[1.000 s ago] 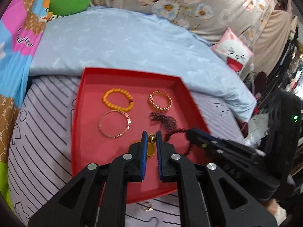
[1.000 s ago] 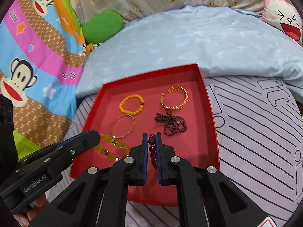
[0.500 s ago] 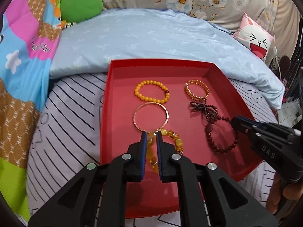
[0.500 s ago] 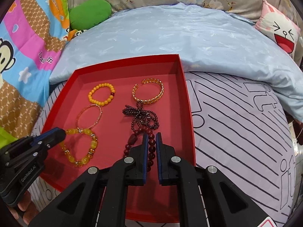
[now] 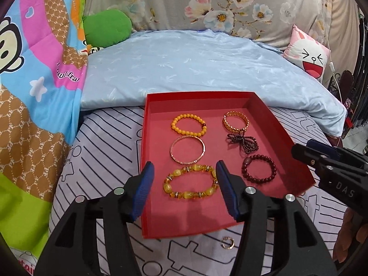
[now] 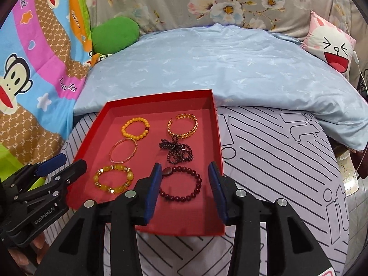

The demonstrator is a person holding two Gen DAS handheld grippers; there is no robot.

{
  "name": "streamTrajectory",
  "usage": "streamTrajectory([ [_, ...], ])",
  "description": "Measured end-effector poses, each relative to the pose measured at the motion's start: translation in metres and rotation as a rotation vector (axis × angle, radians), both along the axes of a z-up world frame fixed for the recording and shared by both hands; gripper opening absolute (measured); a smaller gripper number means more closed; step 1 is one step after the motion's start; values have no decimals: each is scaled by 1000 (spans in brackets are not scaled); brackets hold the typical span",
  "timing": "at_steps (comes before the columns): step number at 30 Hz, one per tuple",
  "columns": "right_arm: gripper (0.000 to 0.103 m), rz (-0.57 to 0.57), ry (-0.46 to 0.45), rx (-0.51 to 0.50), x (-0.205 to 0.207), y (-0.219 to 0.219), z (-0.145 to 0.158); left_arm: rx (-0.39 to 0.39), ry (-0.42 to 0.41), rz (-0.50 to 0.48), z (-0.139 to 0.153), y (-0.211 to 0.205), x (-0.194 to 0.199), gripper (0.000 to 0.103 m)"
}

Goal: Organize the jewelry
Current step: 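Move both tools back to the black bead bracelet and gold rings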

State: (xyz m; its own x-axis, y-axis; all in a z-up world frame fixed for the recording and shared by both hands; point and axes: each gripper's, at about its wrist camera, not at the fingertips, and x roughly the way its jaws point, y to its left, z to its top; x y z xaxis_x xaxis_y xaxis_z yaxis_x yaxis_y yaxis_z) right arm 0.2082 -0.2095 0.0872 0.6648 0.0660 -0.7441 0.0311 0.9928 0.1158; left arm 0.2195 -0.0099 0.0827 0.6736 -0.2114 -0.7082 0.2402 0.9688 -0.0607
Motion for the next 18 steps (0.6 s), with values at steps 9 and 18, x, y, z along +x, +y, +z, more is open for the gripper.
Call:
streamTrajectory([
  [9,41,43,0,-18,-57,7,2,-13,9,6,-1,13,-49,53],
  [18,41,68,41,-28,-105,17,-17,-37,72,26,-22,29,-93,53],
])
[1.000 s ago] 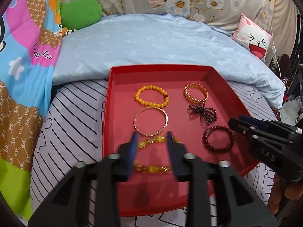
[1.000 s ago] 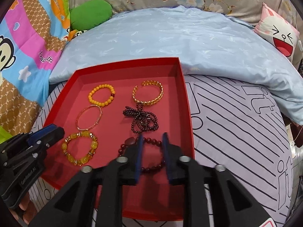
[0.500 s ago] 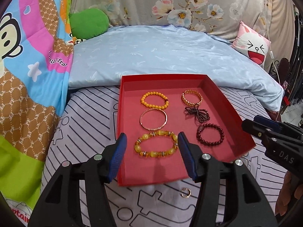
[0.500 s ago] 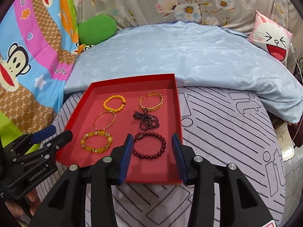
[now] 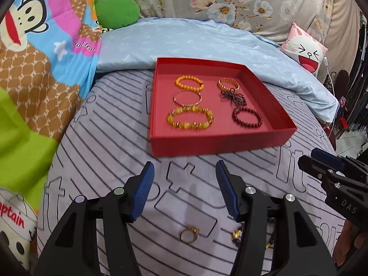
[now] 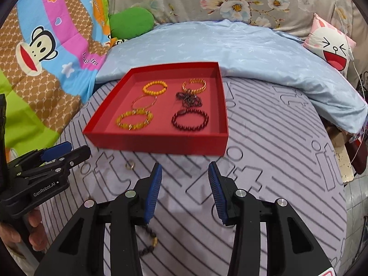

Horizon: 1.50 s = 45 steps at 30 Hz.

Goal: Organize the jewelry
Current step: 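Move both tools back to the black bead bracelet and gold rings, then grasp a gold ring with left tool while right tool grasps the black bead bracelet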

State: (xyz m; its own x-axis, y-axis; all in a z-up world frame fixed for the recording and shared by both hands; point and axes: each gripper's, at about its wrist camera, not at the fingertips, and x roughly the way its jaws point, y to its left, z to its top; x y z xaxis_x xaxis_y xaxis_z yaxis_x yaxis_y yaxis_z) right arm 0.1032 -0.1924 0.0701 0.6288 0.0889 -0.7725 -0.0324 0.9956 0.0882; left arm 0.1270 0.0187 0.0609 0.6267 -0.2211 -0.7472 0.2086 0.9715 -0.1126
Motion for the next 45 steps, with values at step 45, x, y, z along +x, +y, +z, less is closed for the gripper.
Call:
streamTrajectory([
  [45,11,50,101,-6,-48,34,-58,59,67,43,-45,7,-59,53],
])
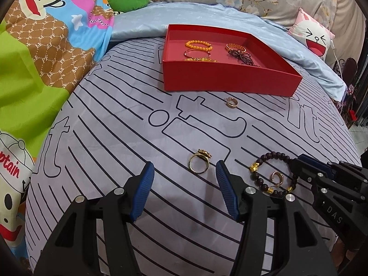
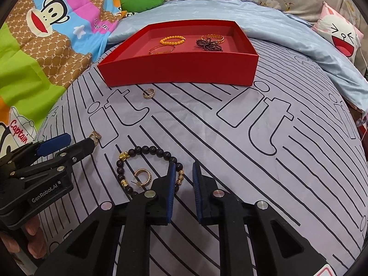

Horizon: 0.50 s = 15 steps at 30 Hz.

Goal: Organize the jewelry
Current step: 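Grasp a gold ring with left tool while right tool grasps the black bead bracelet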

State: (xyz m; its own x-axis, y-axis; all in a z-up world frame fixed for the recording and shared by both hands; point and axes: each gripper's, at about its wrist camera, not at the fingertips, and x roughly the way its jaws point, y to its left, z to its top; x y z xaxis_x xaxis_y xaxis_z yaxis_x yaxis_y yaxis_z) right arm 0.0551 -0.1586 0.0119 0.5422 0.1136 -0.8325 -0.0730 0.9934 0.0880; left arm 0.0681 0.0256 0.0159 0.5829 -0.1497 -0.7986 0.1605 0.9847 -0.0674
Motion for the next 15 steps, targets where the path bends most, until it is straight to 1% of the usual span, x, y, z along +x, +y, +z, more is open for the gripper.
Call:
streamTrajectory([
  [1,10,0,1,3,0,-1,0,1,2,2,-1,0,0,53],
  [2,7,-2,4,3,0,-1,-1,1,3,2,-1,1,0,53],
  [15,7,-32,2,8,-7,-15,-1,12,8,4,-6,1,2,53],
])
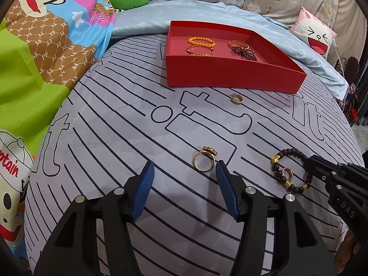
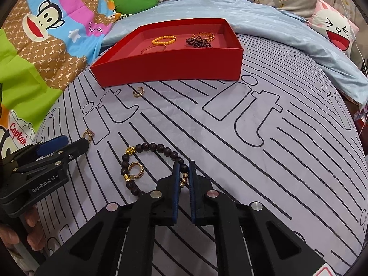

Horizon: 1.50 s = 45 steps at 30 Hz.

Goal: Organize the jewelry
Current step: 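Grasp a gold ring with left tool while right tool grasps the black bead bracelet, then lift and carry the gold ring and black bead bracelet over the tray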

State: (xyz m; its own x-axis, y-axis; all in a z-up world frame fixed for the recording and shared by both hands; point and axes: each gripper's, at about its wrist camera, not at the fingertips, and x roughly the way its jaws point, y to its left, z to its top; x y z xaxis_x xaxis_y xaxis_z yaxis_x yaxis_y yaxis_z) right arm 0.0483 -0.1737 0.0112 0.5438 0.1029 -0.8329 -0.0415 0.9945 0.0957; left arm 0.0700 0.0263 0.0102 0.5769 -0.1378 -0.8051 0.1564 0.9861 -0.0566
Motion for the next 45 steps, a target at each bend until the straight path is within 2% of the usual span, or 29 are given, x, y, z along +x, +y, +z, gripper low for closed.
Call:
streamTrajectory([
  [10,7,1,-2,-5,0,0,0,28,-16,-16,-2,-9,7,52],
  [13,7,1,-3,-6,0,0,0,28,-17,-21,-2,-10,7,48],
  [14,7,1,-3,-4,0,0,0,28,-18,-24,-1,-11,8,44],
  [17,7,-1,-3,1,0,0,0,23,-18,-41,0,-12,8,22],
  [18,7,-1,-2,3,0,-1,0,15,-13,-47,0,-13,8,19],
  [26,7,-8,-1,16,-4,-3,1,-23,9,-53,2,-10,6,19],
  [37,7,-16,2,43,-10,-7,4,-18,24,-60,3,-13,-1,19],
  [45,7,-6,-22,81,-11,-5,20,-34,26,-66,10,-13,-4,19],
])
